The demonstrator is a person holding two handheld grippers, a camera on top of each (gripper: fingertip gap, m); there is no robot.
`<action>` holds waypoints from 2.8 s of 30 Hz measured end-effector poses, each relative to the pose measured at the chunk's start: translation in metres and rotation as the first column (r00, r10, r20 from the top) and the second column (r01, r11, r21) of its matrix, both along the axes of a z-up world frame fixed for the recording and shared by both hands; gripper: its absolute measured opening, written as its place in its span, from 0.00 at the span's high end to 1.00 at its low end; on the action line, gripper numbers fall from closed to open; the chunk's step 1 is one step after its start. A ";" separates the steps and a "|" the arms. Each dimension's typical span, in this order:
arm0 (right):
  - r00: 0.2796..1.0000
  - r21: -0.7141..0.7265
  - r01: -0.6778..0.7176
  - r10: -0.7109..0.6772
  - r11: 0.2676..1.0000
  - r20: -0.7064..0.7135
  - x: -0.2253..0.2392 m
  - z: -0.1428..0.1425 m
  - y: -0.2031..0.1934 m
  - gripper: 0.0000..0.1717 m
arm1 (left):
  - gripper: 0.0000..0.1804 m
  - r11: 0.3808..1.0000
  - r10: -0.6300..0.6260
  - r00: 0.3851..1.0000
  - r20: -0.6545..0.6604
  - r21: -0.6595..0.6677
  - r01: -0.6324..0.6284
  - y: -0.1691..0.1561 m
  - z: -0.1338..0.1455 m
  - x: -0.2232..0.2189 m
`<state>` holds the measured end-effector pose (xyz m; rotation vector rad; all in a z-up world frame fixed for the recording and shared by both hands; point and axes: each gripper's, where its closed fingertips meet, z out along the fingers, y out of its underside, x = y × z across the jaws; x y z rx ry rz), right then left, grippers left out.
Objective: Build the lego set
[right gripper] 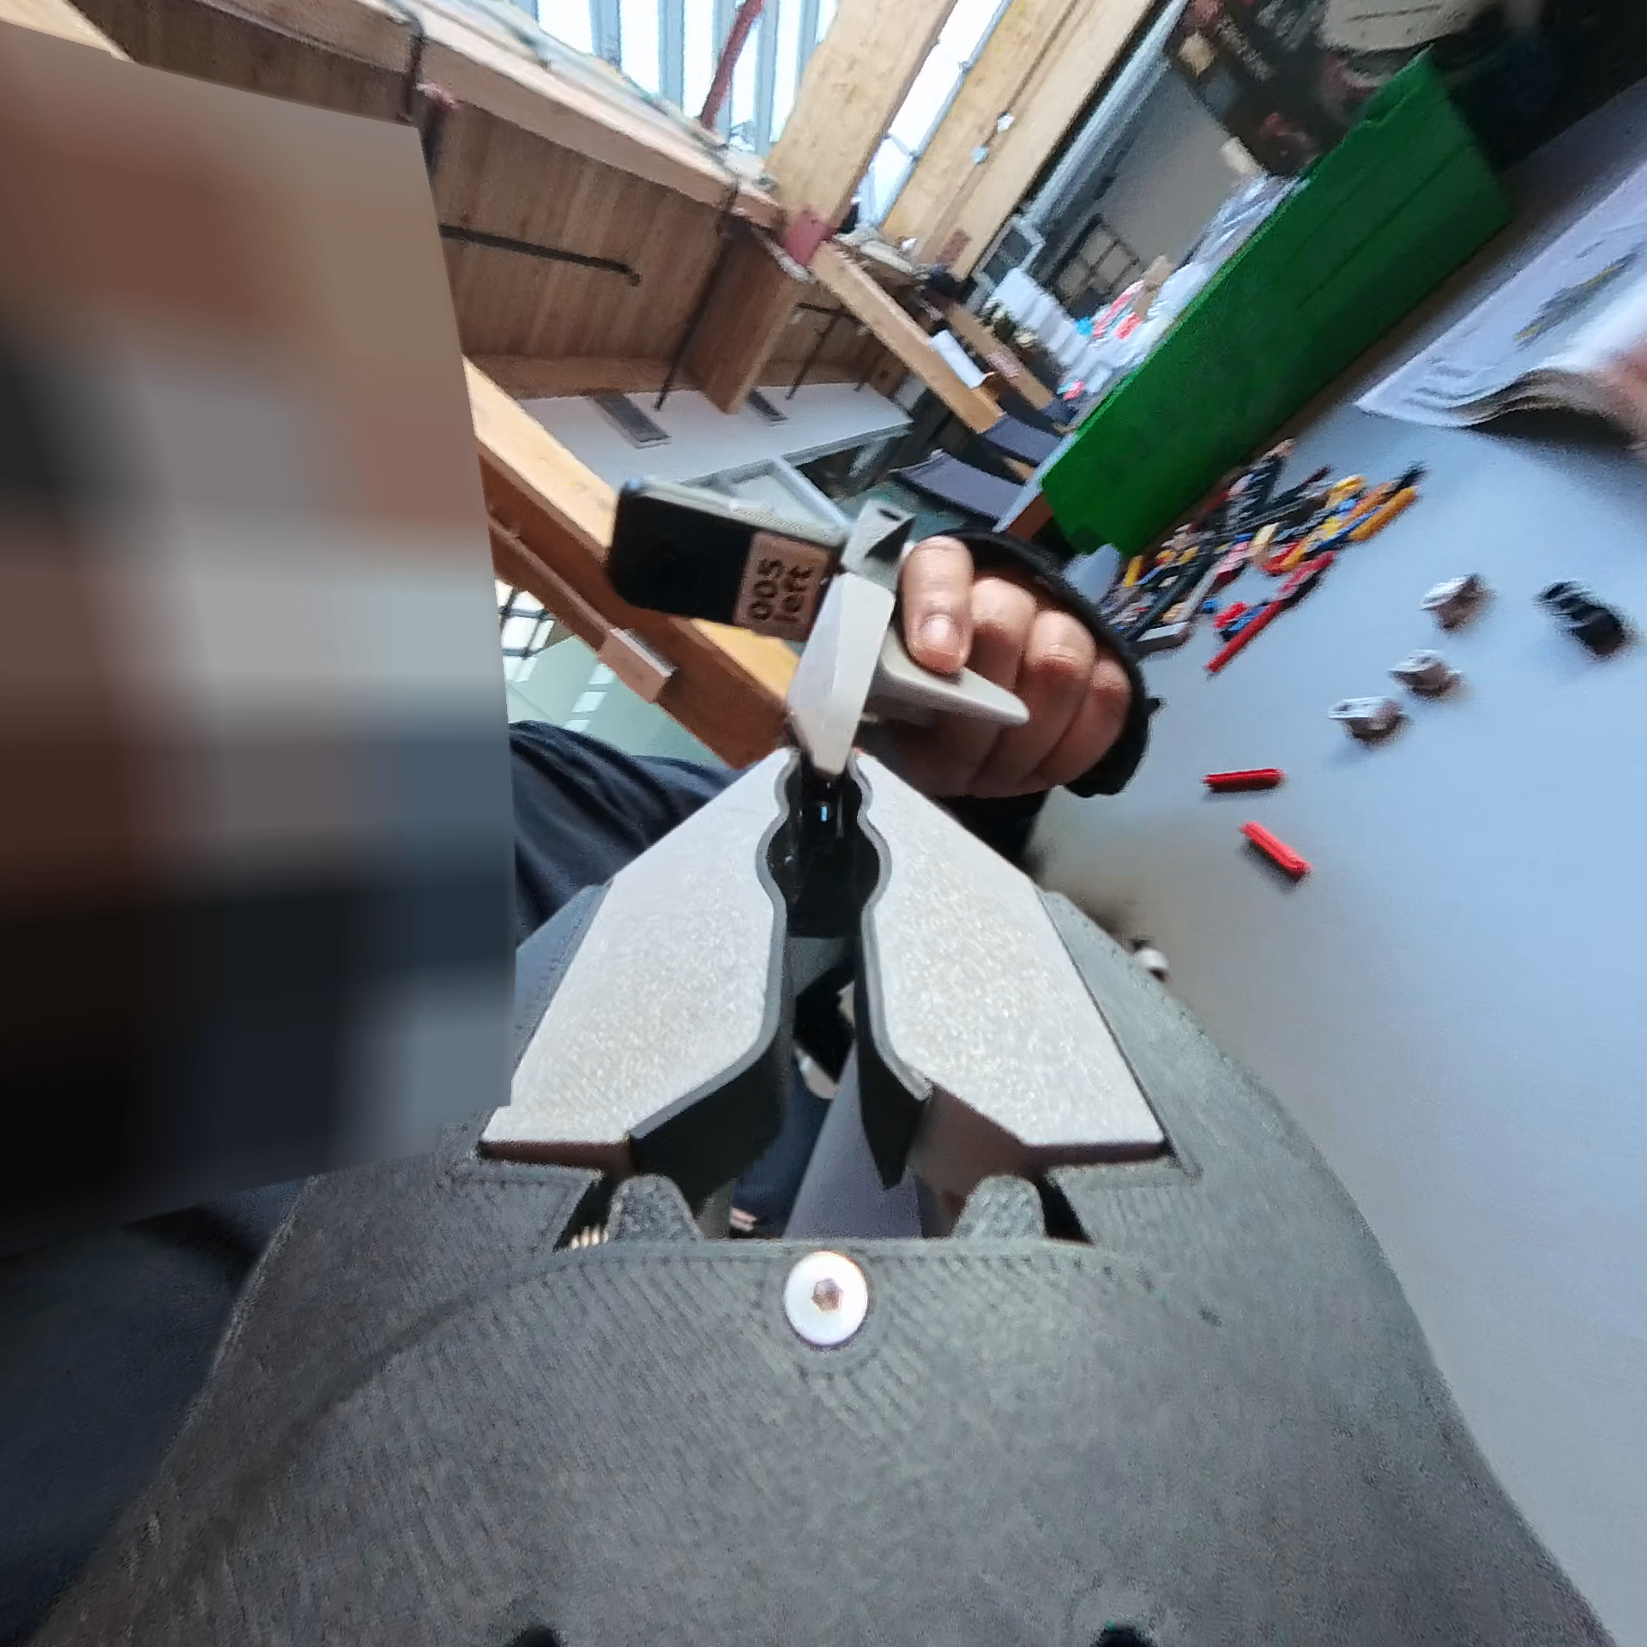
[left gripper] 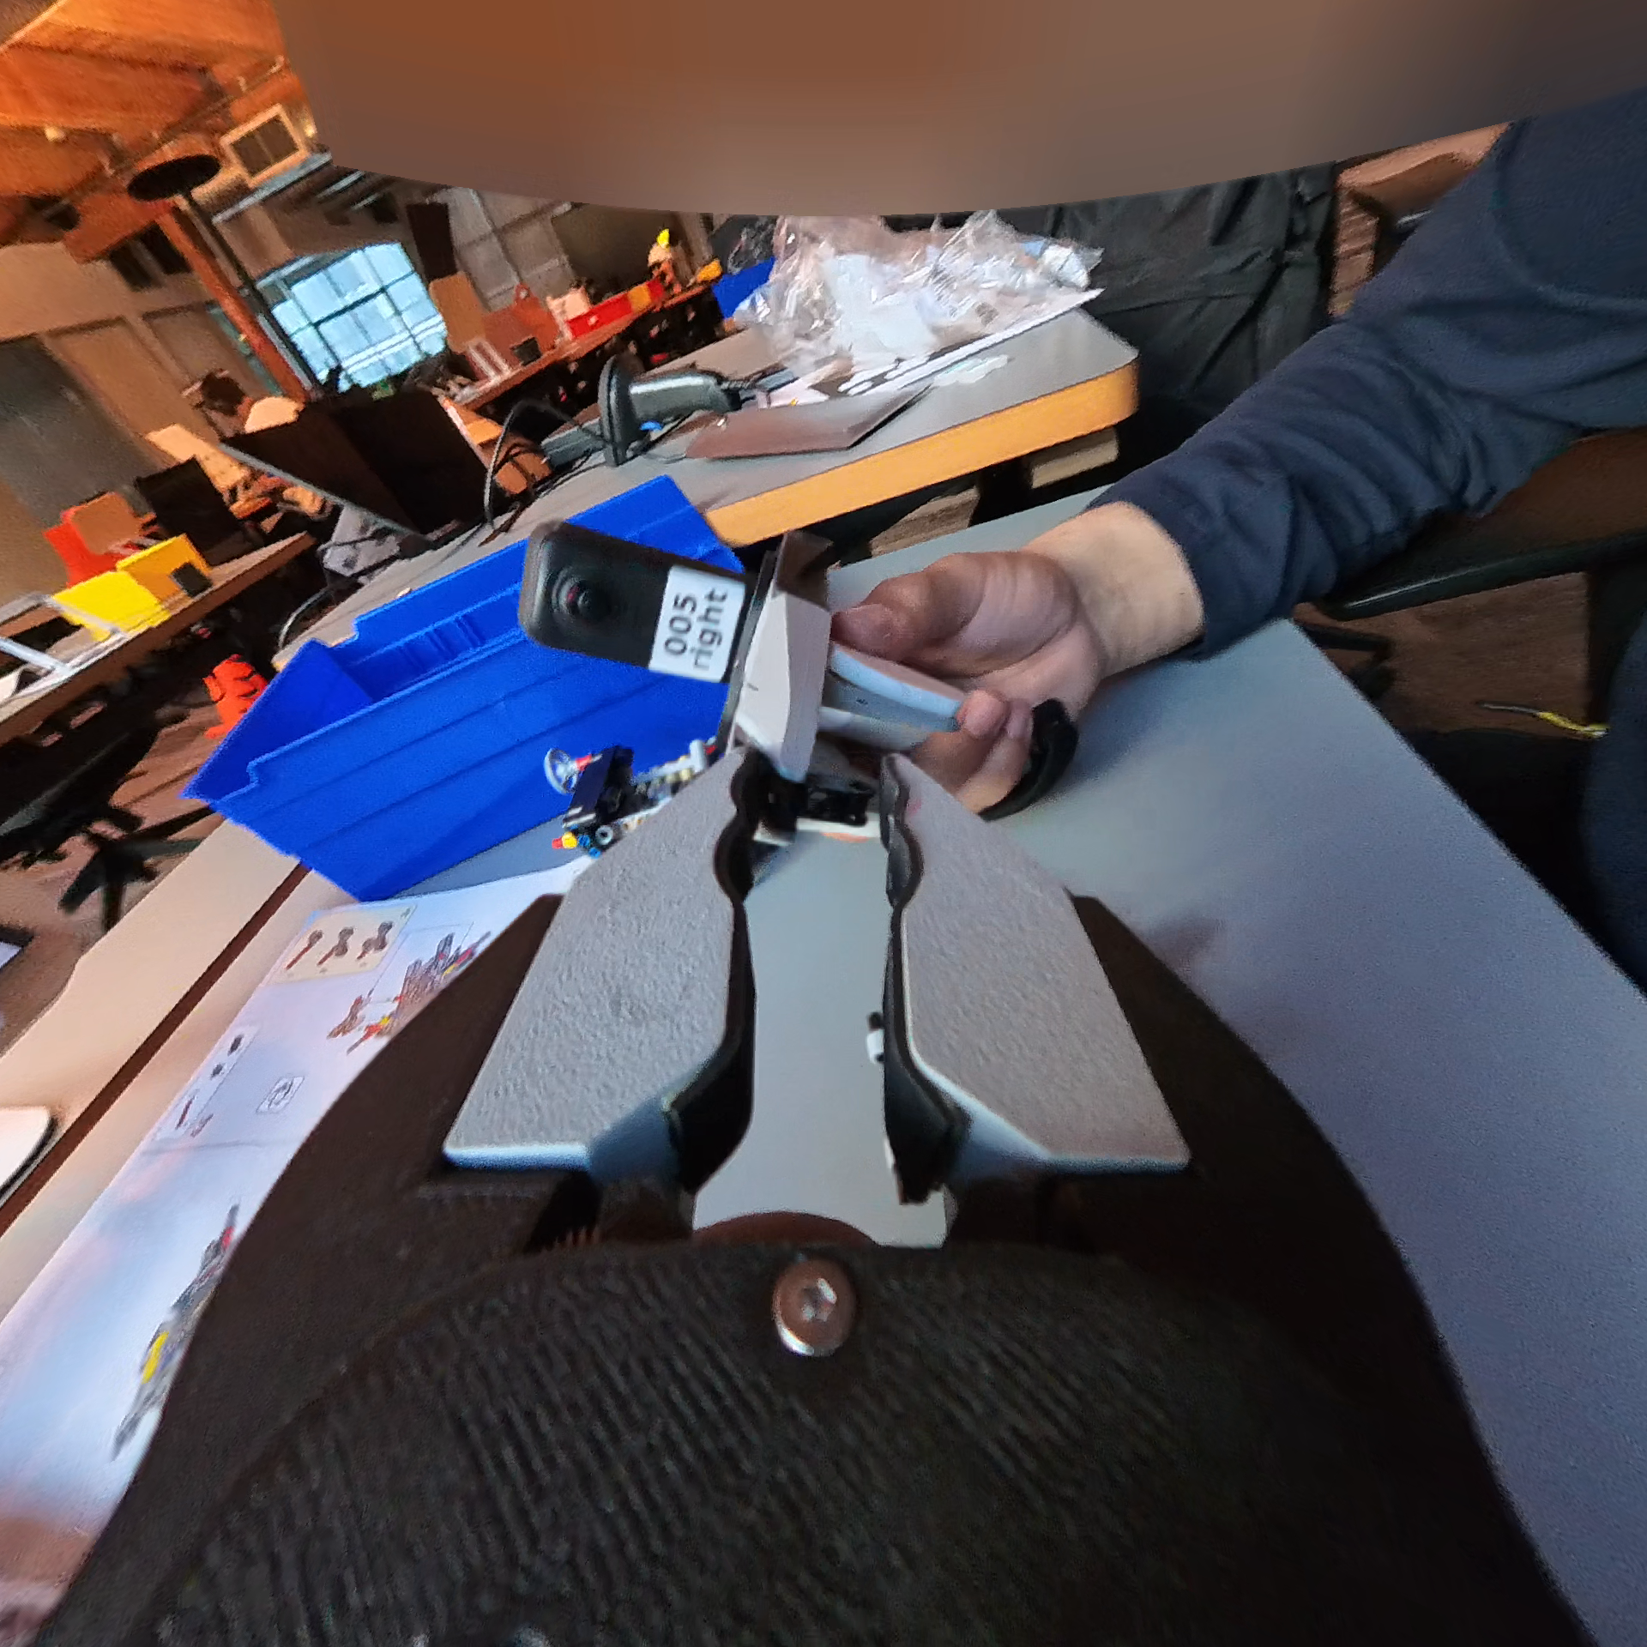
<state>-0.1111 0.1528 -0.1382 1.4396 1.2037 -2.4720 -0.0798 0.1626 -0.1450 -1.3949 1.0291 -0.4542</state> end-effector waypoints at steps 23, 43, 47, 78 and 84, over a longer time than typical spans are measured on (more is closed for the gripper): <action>0.890 0.332 0.403 -0.450 0.853 0.076 0.002 -0.029 0.068 1.00 | 0.88 0.809 0.452 0.886 -0.107 -0.369 -0.458 0.041 -0.022 -0.124; 0.915 0.657 0.298 -0.404 0.692 0.011 0.017 -0.040 0.062 0.92 | 0.97 0.687 0.186 0.791 -0.583 -0.498 -0.529 0.073 -0.110 -0.088; 0.941 0.803 0.206 -0.338 0.560 -0.006 0.023 -0.053 0.049 0.92 | 0.97 0.765 0.072 0.862 -0.502 -0.527 -0.371 0.045 -0.086 -0.048; 0.954 0.972 0.149 -0.286 0.183 -0.093 0.024 -0.071 0.031 0.97 | 0.87 0.788 0.084 0.960 -0.267 -0.572 -0.228 0.012 -0.062 -0.015; 0.942 0.977 0.200 -0.287 0.073 -0.172 0.023 -0.065 0.032 0.97 | 0.85 0.702 0.030 0.994 -0.106 -0.705 -0.096 0.003 -0.064 0.001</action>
